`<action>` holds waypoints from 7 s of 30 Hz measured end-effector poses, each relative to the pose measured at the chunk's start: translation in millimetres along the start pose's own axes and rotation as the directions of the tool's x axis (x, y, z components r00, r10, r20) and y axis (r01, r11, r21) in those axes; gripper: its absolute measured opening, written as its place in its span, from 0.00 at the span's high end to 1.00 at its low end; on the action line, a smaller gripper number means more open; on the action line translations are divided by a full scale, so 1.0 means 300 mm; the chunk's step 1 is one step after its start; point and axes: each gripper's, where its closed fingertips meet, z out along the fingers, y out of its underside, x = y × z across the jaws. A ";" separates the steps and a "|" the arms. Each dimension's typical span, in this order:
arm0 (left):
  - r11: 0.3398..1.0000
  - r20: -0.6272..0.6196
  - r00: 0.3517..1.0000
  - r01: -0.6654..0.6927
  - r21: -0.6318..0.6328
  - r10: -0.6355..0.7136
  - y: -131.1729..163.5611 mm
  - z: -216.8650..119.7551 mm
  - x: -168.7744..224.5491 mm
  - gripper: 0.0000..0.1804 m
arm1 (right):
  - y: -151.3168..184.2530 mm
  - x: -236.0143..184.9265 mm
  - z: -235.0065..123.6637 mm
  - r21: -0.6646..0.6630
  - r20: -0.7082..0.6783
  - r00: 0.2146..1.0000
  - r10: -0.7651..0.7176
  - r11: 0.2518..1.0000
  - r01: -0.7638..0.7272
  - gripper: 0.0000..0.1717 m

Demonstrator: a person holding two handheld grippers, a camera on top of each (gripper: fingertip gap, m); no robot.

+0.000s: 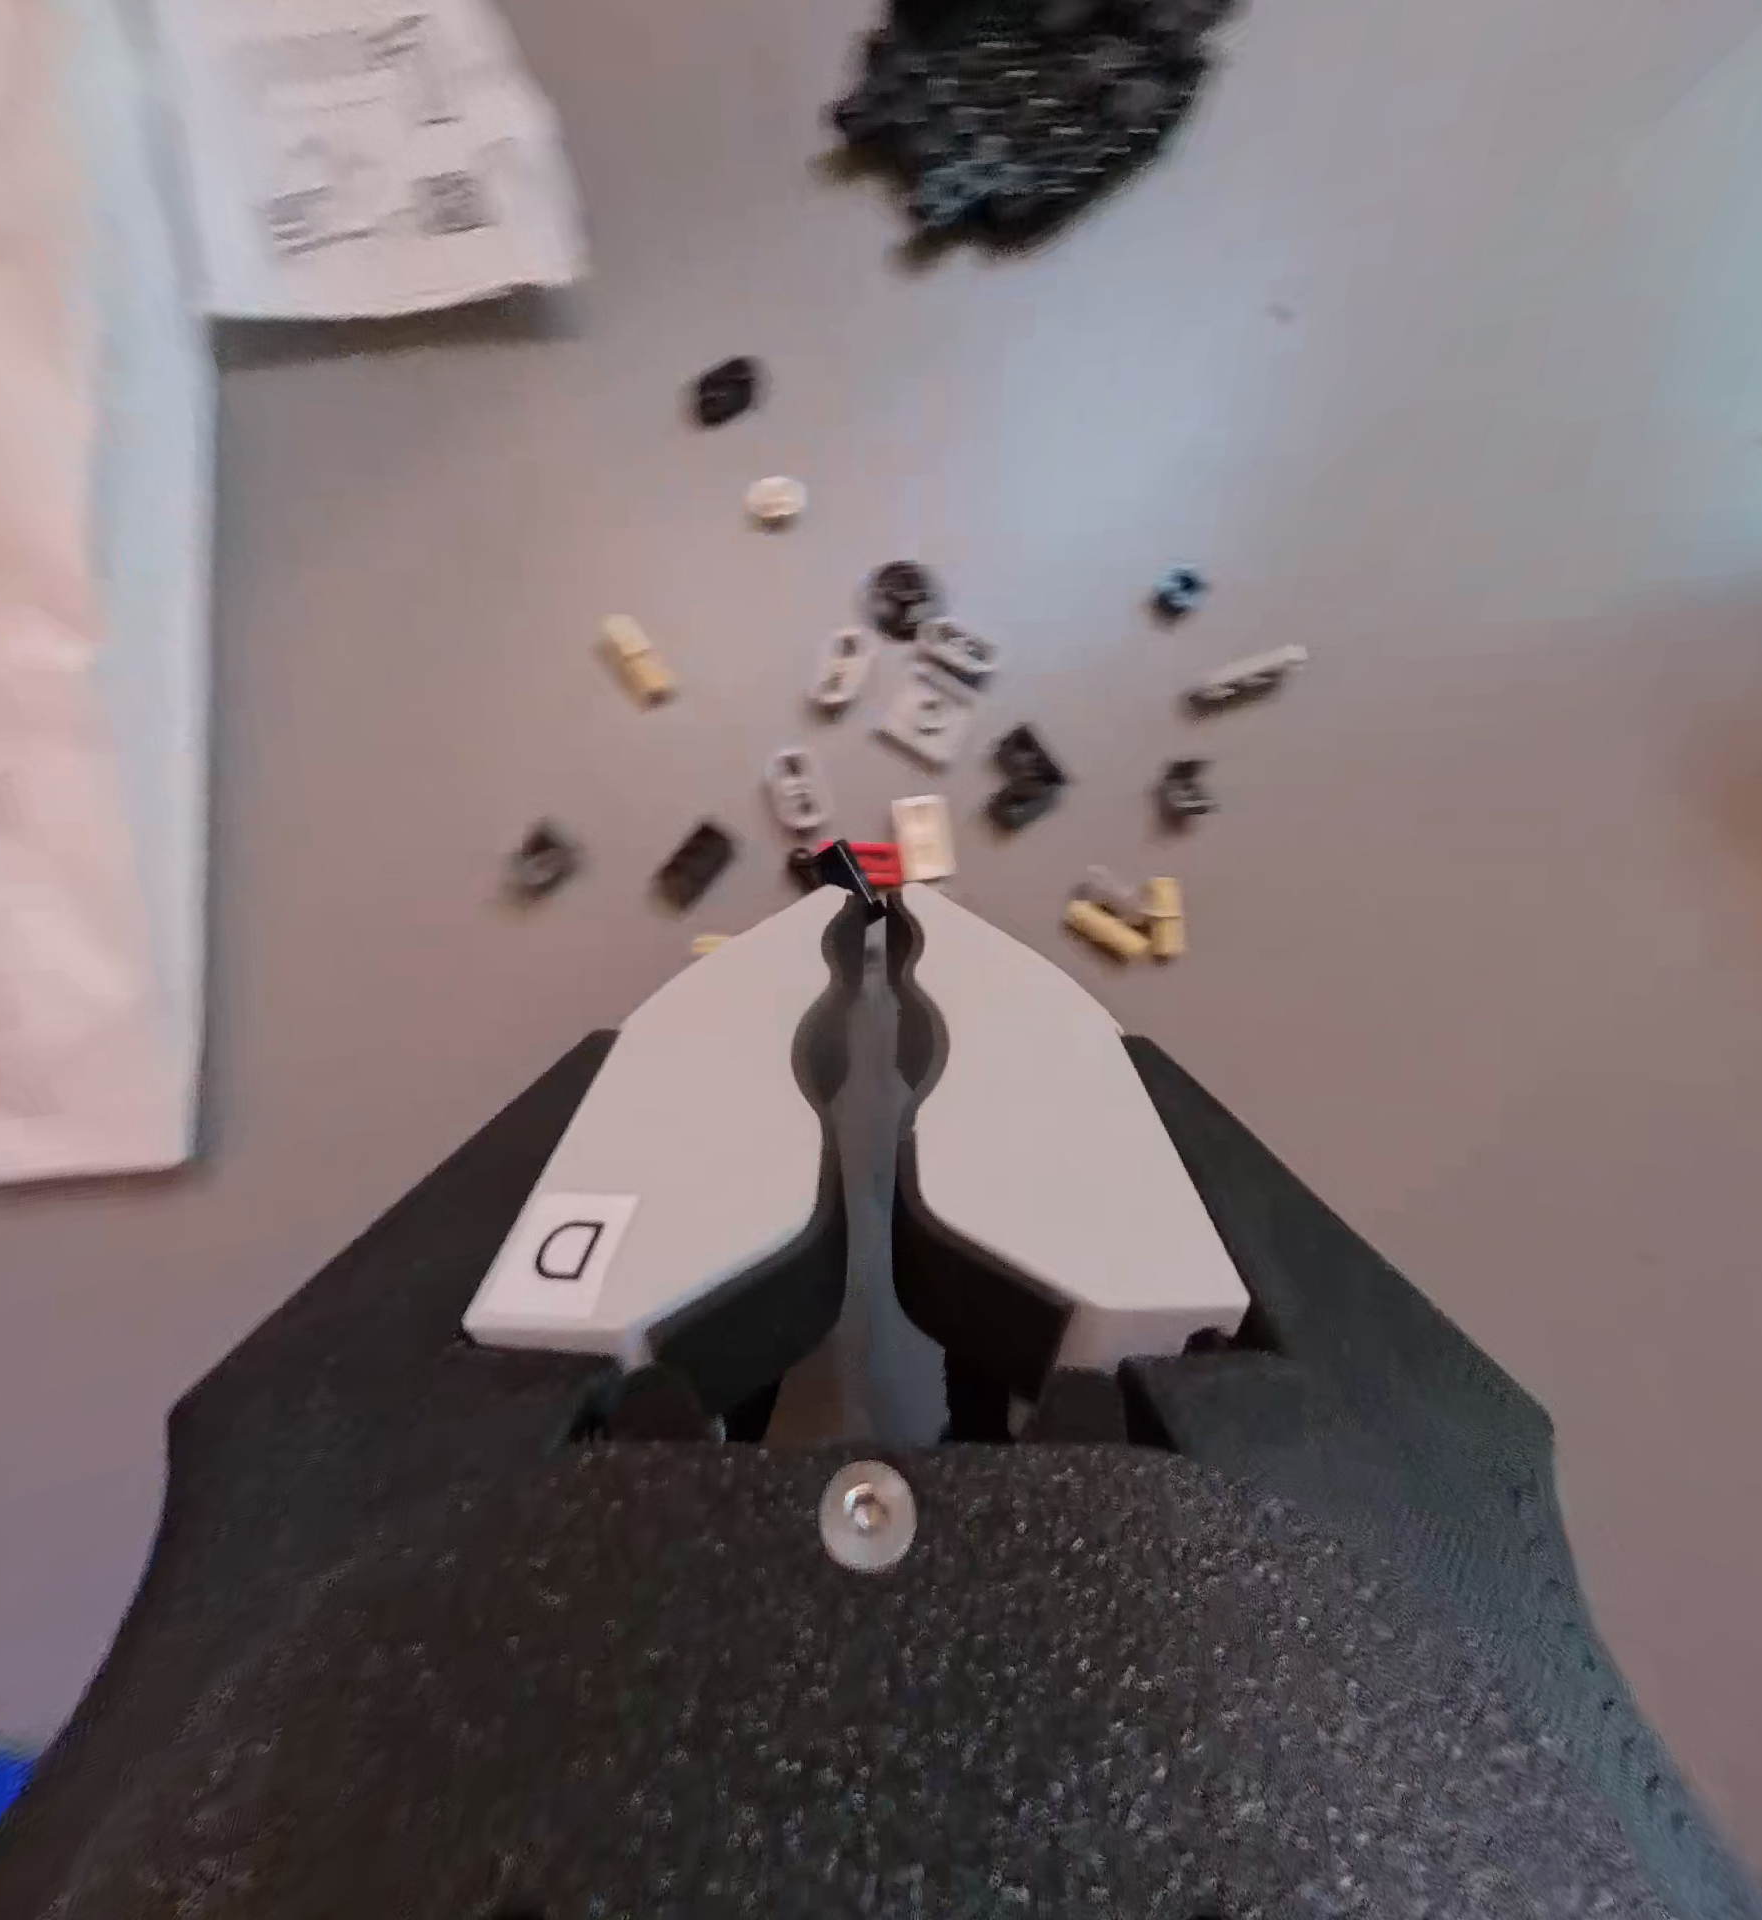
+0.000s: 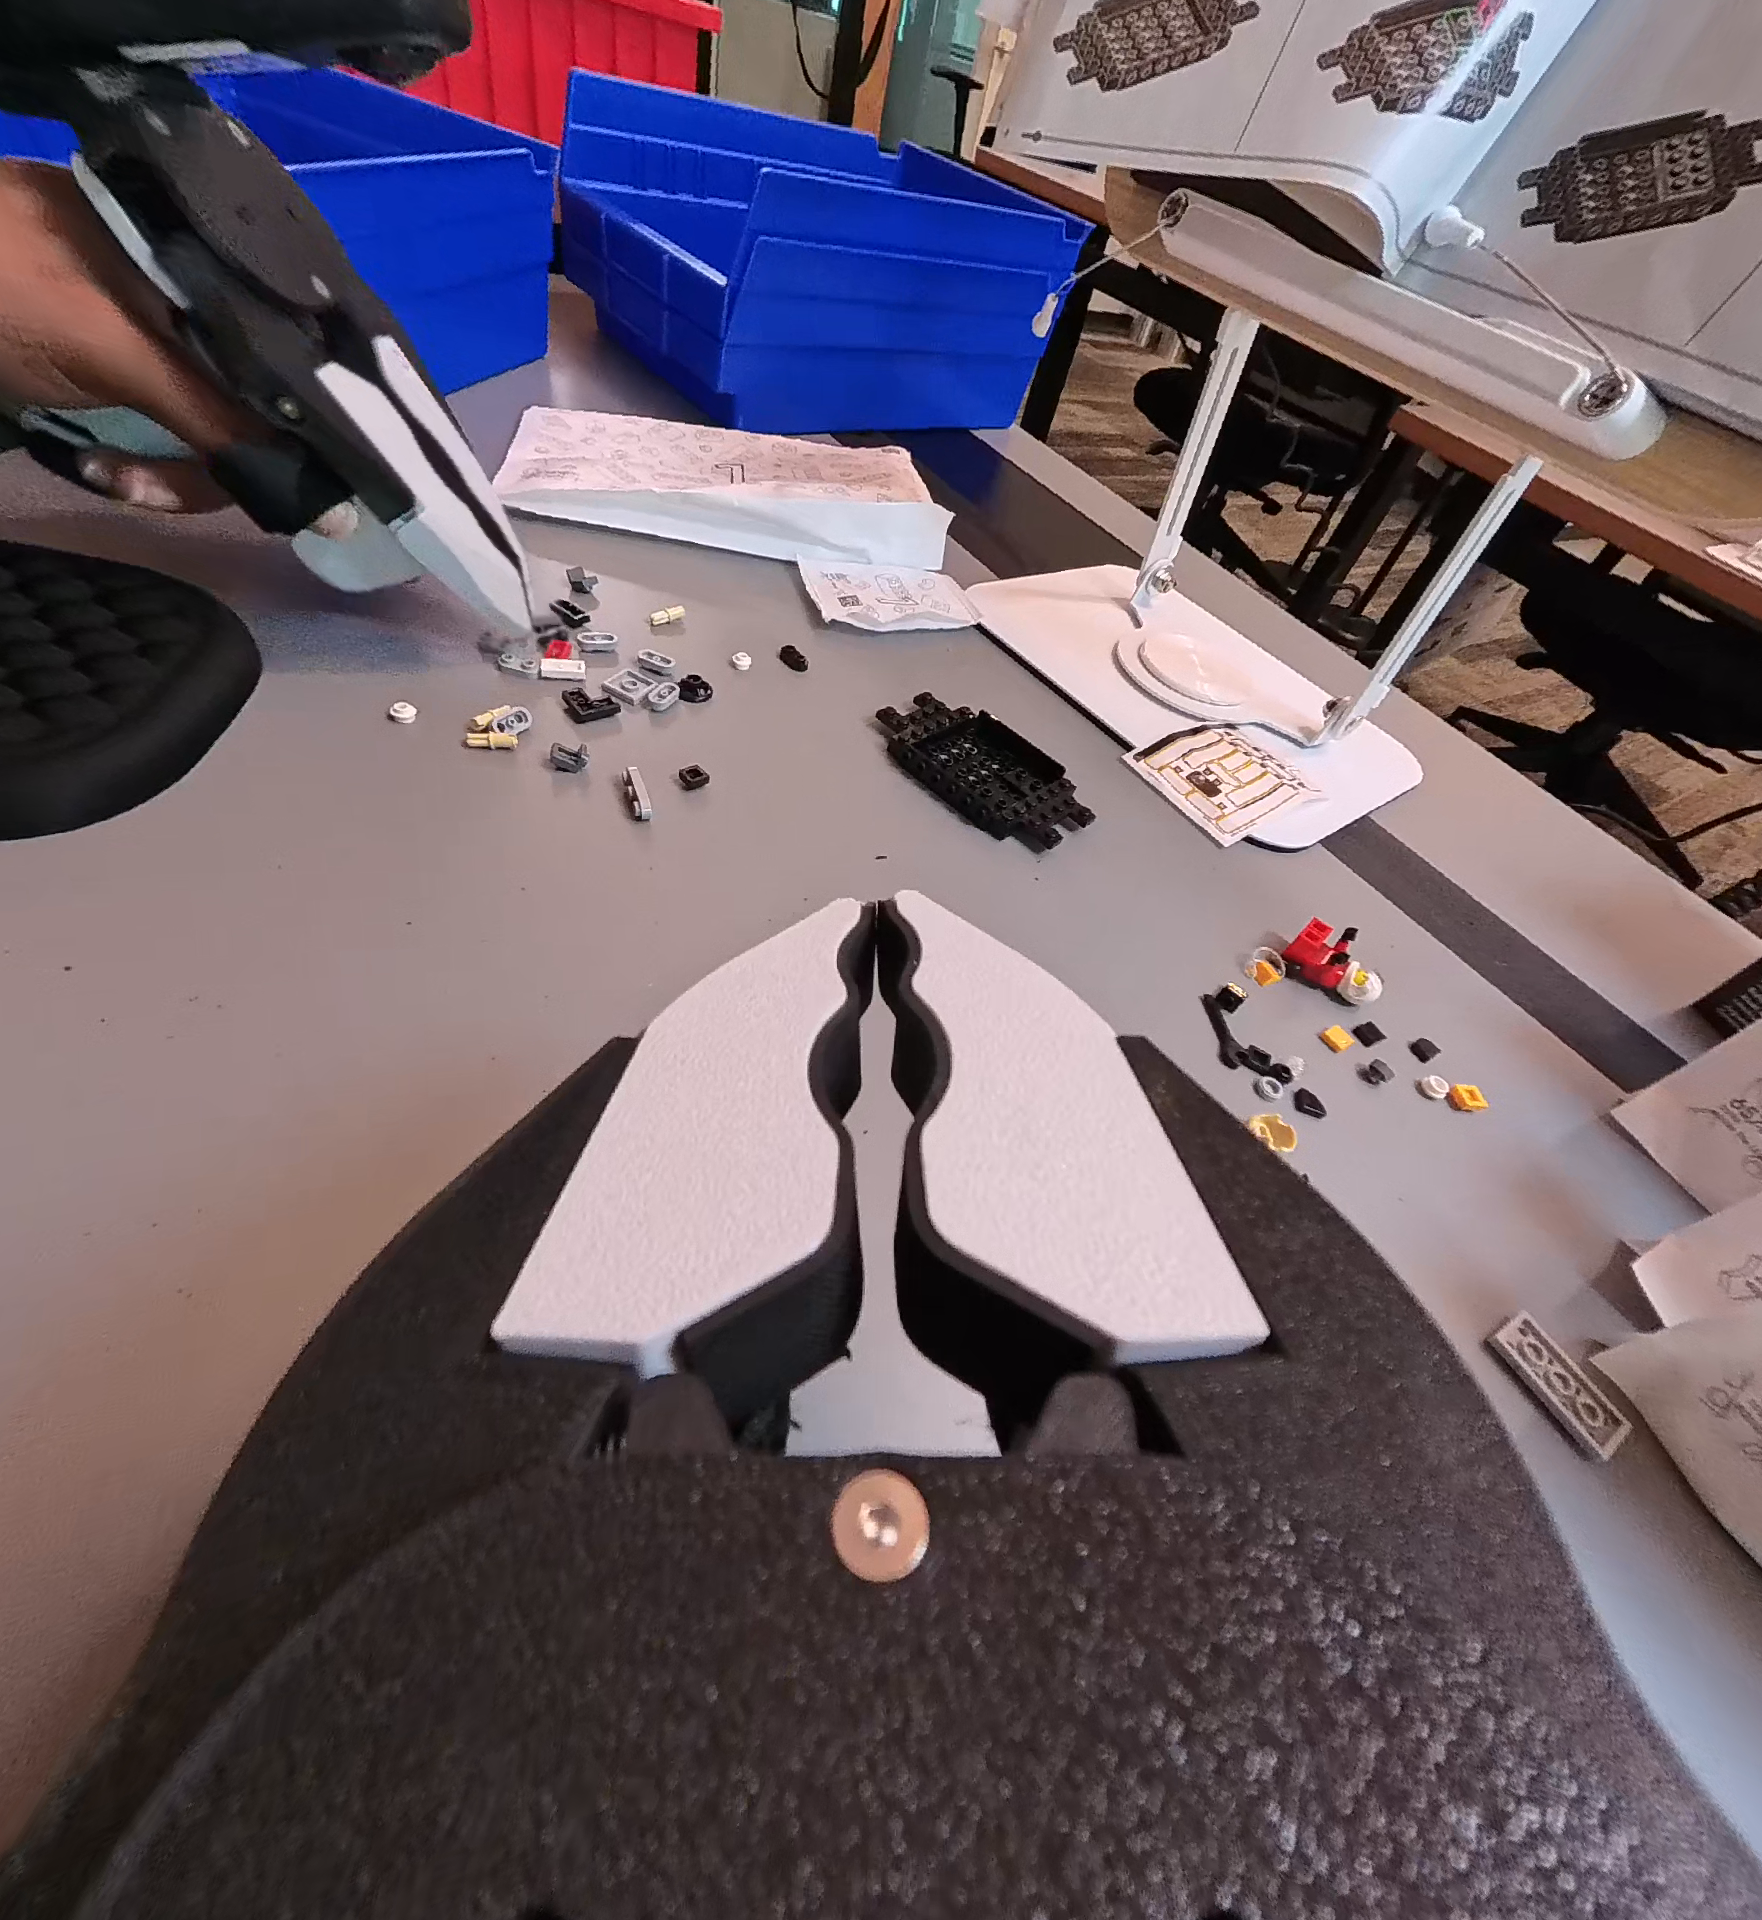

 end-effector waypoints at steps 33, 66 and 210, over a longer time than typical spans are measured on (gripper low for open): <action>0.745 -0.035 0.993 -0.062 0.664 0.114 -0.443 -0.216 0.004 0.85 | -0.636 0.628 0.755 0.080 -0.509 0.843 -0.174 0.966 0.248 0.87; 0.725 -0.032 0.982 -0.114 0.679 0.185 -0.674 -0.159 0.062 0.86 | -0.330 0.905 0.452 0.092 -0.587 0.807 0.060 0.996 -0.007 0.88; 0.717 -0.012 0.957 -0.209 0.664 0.290 -0.682 -0.108 0.145 0.85 | -0.507 1.127 0.107 0.036 -0.311 0.949 0.042 0.999 -0.032 1.00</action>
